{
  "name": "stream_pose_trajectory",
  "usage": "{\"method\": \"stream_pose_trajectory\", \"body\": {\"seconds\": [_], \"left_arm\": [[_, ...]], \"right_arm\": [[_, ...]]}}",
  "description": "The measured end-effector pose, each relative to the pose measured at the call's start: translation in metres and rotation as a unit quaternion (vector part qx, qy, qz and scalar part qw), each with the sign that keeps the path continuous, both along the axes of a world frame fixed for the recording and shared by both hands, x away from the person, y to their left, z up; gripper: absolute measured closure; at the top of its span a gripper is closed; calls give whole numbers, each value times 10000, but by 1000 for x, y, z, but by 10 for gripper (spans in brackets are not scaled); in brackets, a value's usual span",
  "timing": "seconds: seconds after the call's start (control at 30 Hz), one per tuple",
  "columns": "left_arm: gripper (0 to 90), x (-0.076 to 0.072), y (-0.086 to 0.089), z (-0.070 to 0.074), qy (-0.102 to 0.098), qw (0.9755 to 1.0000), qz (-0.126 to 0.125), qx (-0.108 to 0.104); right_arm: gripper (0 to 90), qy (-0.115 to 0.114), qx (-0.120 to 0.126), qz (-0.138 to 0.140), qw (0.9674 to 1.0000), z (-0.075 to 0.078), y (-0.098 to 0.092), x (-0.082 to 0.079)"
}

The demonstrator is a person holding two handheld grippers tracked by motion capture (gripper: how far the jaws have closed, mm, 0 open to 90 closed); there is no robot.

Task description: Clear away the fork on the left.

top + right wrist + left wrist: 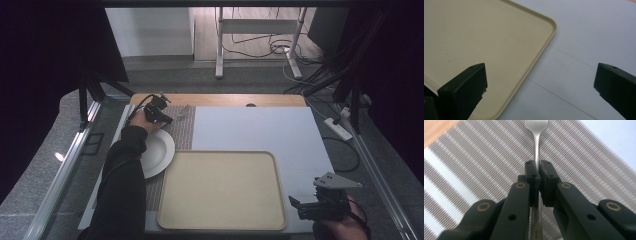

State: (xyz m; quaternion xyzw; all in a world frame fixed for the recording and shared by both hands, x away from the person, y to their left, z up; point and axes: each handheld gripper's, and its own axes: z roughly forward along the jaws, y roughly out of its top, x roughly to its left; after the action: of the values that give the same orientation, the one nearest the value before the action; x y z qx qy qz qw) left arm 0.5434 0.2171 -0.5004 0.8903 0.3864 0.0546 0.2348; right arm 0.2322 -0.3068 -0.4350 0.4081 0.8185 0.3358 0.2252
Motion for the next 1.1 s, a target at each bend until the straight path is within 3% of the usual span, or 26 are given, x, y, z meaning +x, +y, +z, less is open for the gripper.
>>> {"method": "stream_pose_trajectory", "body": {"seconds": [0.17,0.33,0.47,0.7,1.1], "left_arm": [[849,-5,-15,5,-84,9997,-55,-235],[849,-10,-34,6,-120,9995,-202,-212],[849,-16,-49,10,-144,9986,-375,-336],[848,-29,-72,17,-143,9980,-566,-248],[848,-63,-94,30,-56,9953,-912,-314]], "right_arm": [[0,-1,-13,2,10000,0,1,0],[0,-12,-37,-4,10000,0,1,0],[0,-20,-38,-5,10000,0,1,-1],[0,-18,-44,19,10000,0,1,-1],[0,-41,-64,38,10000,0,1,-1]]}}
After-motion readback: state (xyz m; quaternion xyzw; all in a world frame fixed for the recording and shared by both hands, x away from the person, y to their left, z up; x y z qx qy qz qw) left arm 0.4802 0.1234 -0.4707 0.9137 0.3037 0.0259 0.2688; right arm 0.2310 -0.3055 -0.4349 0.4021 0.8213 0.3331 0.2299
